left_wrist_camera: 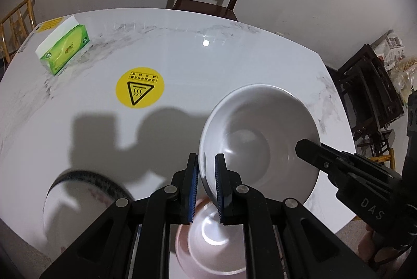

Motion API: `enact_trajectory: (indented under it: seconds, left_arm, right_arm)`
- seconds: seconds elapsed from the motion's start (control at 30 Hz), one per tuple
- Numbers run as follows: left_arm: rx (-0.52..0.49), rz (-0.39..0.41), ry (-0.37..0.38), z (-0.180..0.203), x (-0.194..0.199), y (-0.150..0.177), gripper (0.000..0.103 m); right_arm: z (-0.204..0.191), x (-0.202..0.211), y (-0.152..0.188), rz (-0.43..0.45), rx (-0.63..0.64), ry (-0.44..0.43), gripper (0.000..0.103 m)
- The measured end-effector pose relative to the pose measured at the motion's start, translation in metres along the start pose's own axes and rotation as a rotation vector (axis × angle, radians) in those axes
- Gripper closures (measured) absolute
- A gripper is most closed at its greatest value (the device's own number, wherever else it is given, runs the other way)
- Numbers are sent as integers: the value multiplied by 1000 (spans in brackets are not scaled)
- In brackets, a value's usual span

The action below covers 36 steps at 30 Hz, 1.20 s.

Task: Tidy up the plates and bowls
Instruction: 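Lift the 'Dog' bowl with both tools and carry it over the pink bowl, then lower the 'Dog' bowl into the white ribbed bowl and open both tools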

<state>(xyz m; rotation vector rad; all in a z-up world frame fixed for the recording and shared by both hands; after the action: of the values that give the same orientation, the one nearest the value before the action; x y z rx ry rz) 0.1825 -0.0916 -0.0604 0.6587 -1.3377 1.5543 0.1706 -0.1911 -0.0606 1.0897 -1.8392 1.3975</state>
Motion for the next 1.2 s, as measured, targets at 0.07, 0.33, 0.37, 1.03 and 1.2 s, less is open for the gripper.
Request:
enact_trajectory:
  seconds: [0.07,0.33,0.37,1.03,1.2]
  left_arm:
    - [0,6,6,0,9,8,93]
    - [-18,18,3,4,30,38,93]
    - [-20,16,2,4,31,42,93]
    - [-14,-72,7,0,12,93,93]
    - [-11,-87,2,-1,4,95,93]
  right_arm:
    - [-2,6,10,-2,0,-6,92]
    - [-10,21,48,-10,9,-10,92]
    - [-10,21,53,-14,7,-10,92]
    - [-1,-1,104,-102,-39,-6,92]
    - [3,-8,107,-120,-51,-6,92]
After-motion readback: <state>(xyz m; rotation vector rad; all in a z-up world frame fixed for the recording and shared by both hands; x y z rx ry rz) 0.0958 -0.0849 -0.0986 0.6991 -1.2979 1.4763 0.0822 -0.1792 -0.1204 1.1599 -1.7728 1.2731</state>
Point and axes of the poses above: each gripper's, at about its wrist camera, not at the fingertips, and x roughly against the way its jaws point, z to its right, y to its underside, the point moved 10 cm from there along -x, roughly the way its jaws point, and after that the axes turned 2 degrees about -x, right-handed, at the moved point
